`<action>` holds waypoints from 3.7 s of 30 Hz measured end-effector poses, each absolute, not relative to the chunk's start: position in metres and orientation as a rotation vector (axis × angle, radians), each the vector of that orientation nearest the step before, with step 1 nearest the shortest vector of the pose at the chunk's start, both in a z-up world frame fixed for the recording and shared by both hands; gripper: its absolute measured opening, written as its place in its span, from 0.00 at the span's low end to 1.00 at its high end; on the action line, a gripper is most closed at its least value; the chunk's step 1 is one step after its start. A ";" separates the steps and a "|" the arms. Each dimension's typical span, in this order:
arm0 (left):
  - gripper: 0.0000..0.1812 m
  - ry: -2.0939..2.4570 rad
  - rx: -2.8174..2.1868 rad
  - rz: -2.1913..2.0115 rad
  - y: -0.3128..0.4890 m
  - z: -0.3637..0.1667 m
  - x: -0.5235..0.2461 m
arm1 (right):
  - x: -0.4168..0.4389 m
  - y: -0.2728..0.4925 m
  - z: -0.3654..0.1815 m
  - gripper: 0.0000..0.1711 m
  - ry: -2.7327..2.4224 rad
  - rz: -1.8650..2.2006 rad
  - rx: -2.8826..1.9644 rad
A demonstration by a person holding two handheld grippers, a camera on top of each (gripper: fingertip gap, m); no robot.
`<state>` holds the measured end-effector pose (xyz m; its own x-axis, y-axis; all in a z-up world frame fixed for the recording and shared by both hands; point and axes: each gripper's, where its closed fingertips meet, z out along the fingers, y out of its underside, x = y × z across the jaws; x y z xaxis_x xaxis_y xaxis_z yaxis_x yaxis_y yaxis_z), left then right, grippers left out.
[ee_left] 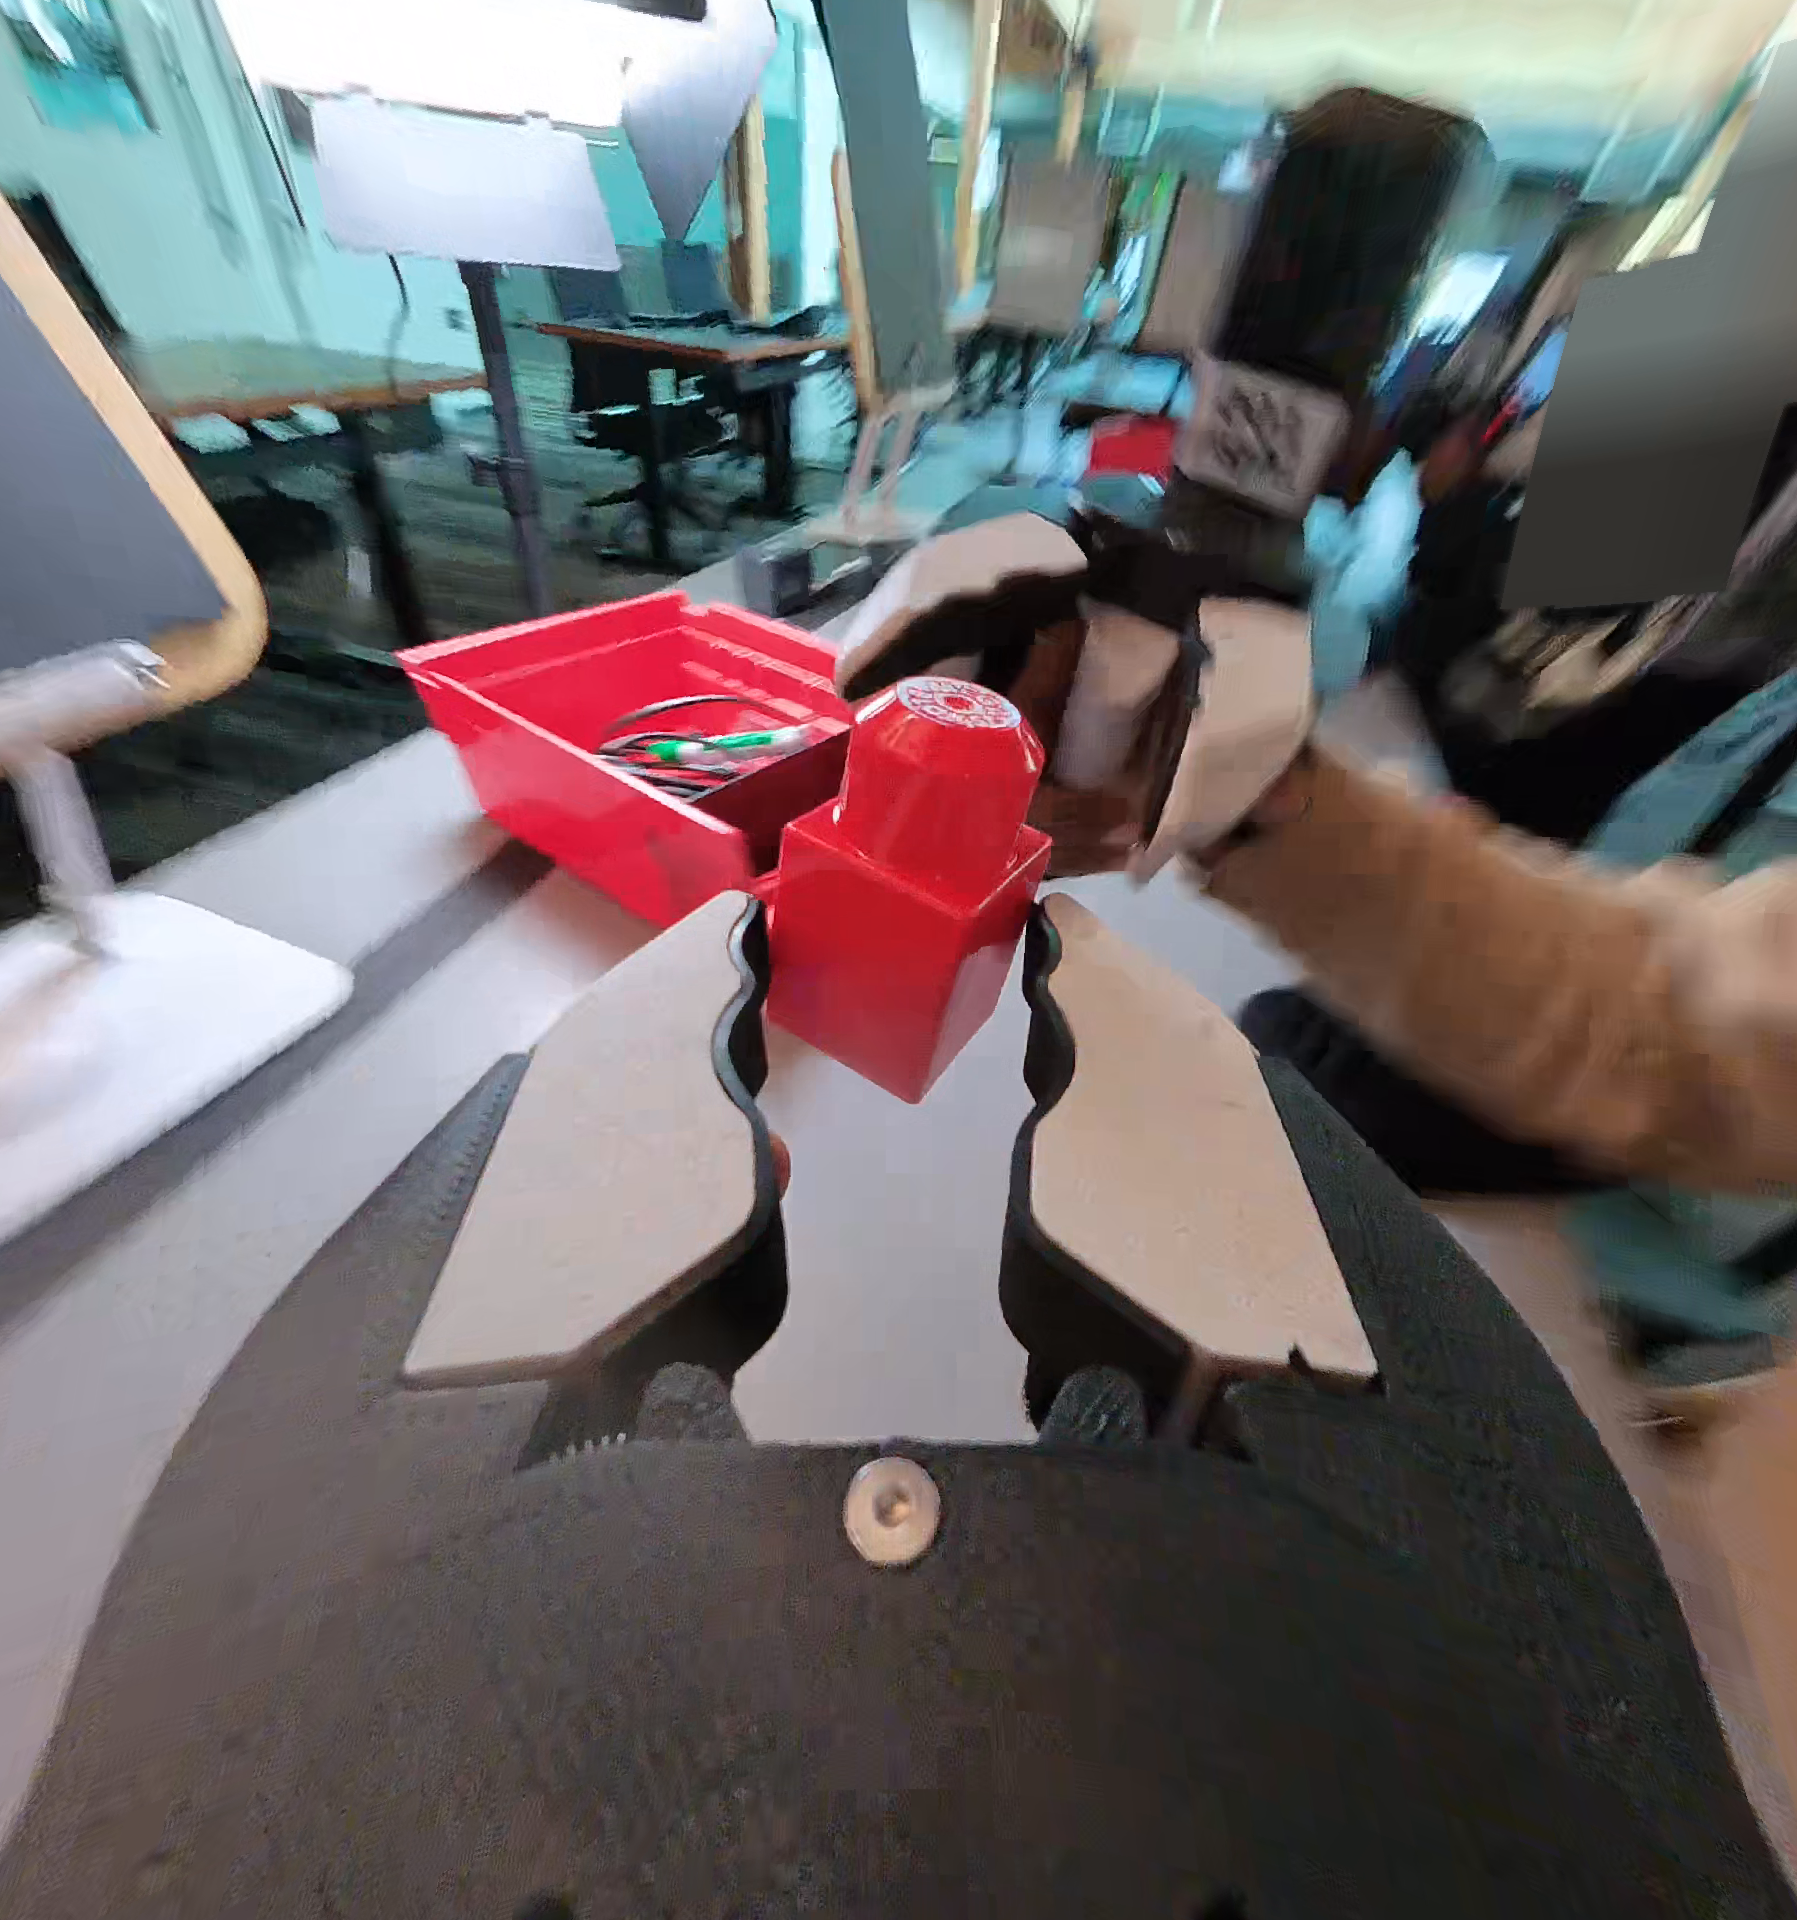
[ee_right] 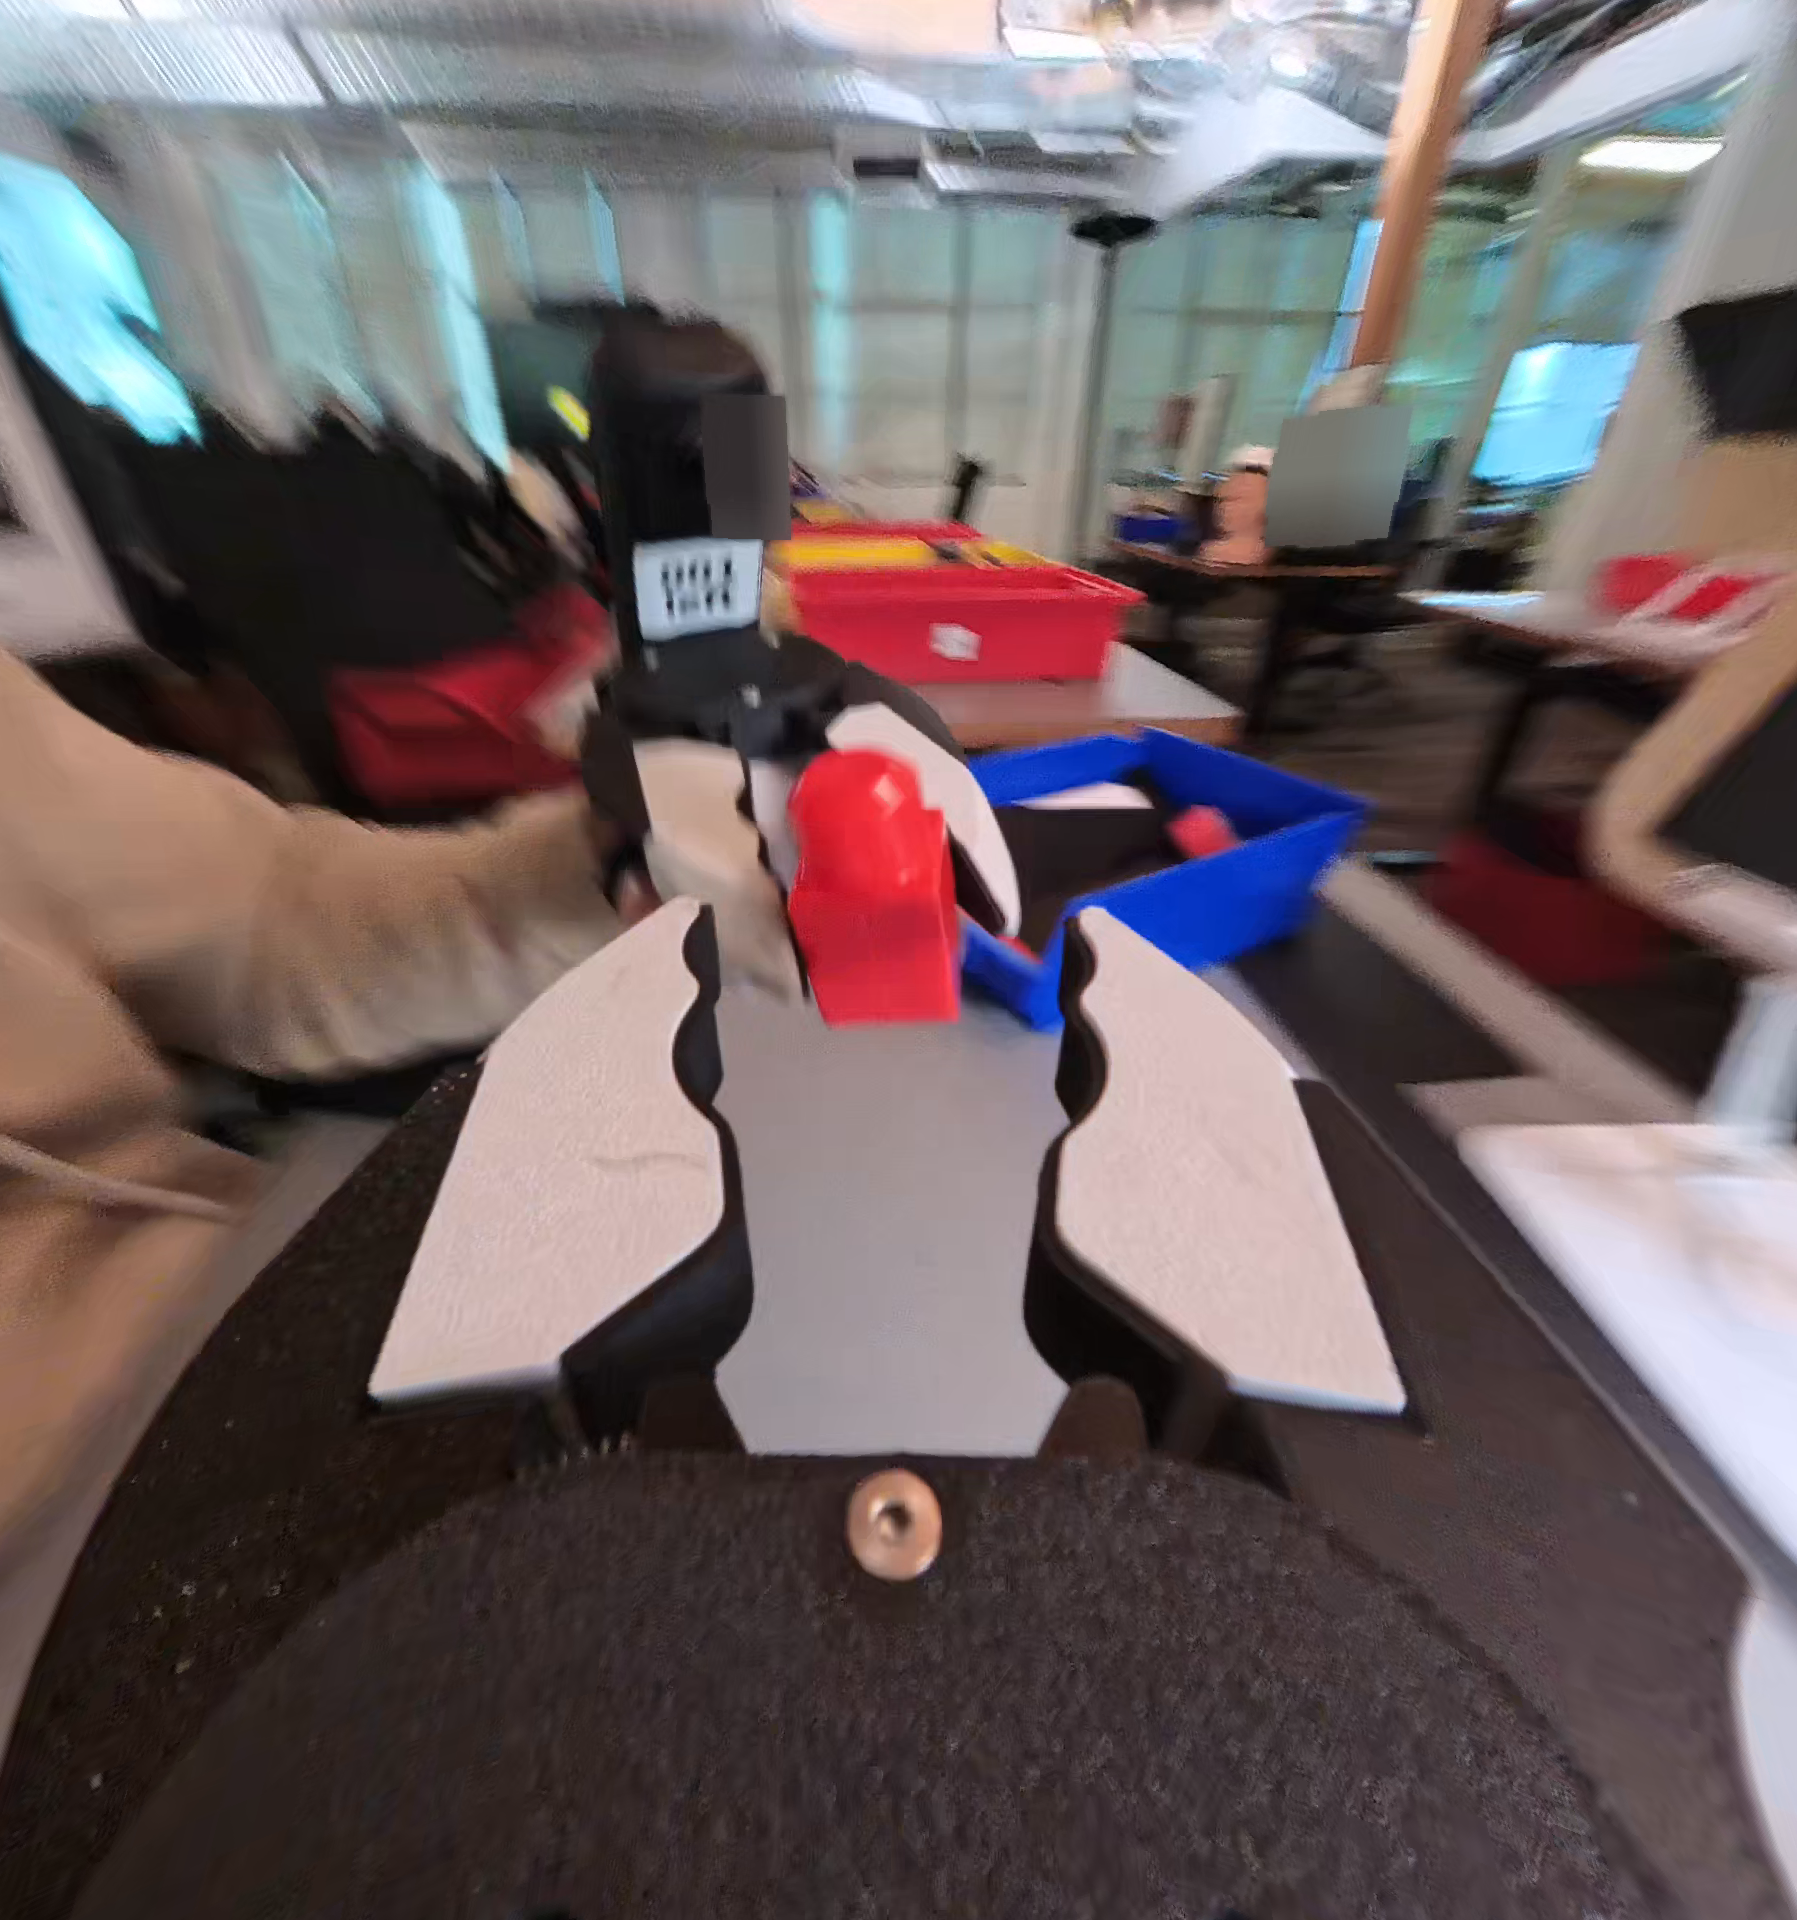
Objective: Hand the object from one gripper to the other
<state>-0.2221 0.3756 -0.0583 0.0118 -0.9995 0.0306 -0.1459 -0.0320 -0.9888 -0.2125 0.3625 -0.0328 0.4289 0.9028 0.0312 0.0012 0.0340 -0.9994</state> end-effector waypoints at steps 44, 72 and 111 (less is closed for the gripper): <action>0.34 1.901 -1.079 -1.122 0.302 -0.081 -0.260 | -0.232 0.288 -0.079 0.21 -1.314 1.402 -1.578; 0.39 1.213 -1.333 -1.431 0.366 -0.029 -0.234 | -0.217 0.354 -0.015 0.32 -0.903 0.731 -1.261; 0.23 0.752 -1.627 -0.626 0.524 -0.022 -0.377 | -0.001 0.459 -0.064 0.28 -0.266 0.015 -1.759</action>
<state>-0.3769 0.5245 -0.0222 0.6490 -0.7608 -0.0018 -0.1366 -0.1141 -0.9840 -0.0010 0.4585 -0.0642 0.9730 0.1864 0.1361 0.1699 -0.1793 -0.9690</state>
